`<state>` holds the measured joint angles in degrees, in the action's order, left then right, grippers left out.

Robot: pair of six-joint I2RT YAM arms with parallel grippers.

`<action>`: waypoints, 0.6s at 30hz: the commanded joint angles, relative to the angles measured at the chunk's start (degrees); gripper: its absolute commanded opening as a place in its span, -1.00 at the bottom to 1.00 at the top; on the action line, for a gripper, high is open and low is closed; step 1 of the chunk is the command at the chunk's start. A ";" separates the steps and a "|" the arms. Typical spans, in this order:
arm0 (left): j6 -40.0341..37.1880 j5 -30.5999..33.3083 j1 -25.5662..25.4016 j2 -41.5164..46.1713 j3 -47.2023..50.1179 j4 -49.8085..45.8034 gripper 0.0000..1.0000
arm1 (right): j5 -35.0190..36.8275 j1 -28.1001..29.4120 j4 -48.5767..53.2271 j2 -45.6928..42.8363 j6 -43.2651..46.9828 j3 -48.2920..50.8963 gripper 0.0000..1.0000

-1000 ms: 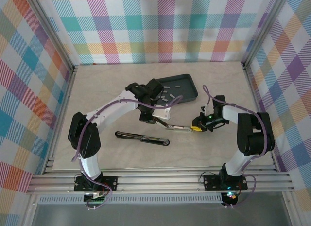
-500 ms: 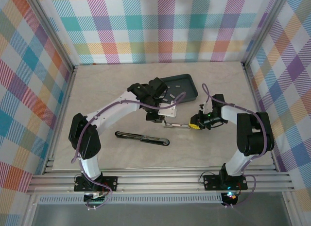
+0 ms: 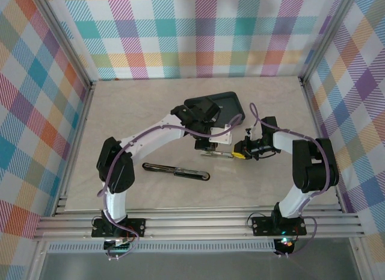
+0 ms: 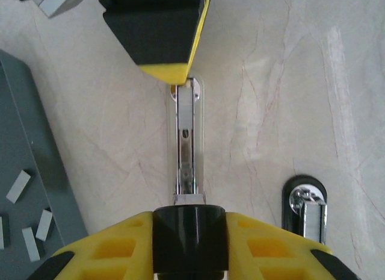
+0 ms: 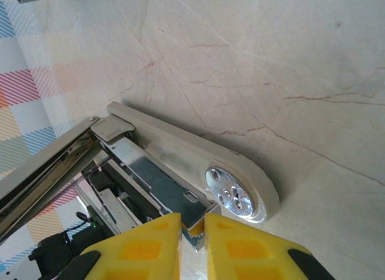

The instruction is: Load the staples into the stapler

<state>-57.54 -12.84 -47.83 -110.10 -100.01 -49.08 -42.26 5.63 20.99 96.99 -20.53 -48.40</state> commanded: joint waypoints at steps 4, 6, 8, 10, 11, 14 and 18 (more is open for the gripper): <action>1.30 -2.07 -2.00 -3.23 -3.82 4.83 -0.56 | -1.07 0.79 -1.78 1.14 -0.64 1.23 -0.69; 1.61 -1.56 -2.45 -4.28 -4.57 5.08 -0.57 | -1.37 0.79 -2.26 1.24 -0.89 1.21 -0.69; 2.05 -1.05 -3.00 -5.54 -5.46 5.70 -0.57 | -1.92 0.79 -2.85 1.53 -1.16 1.29 -0.69; 2.25 -0.77 -3.54 -6.73 -6.28 5.84 -0.57 | -2.51 0.79 -3.45 1.85 -1.42 1.29 -0.69; 2.41 -0.69 -3.82 -7.44 -6.79 5.92 -0.57 | -2.86 0.79 -3.81 2.01 -1.60 1.43 -0.69; 2.65 -0.44 -4.52 -9.29 -7.63 6.04 -0.57 | -3.56 0.72 -4.57 2.07 -1.95 1.57 -0.69; 2.92 -0.21 -4.95 -11.38 -8.09 6.35 -0.57 | -3.96 0.79 -5.29 1.90 -2.31 1.82 -0.68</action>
<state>-55.09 -11.90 -51.70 -120.29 -106.13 -44.58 -44.91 5.78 17.19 98.04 -22.11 -47.53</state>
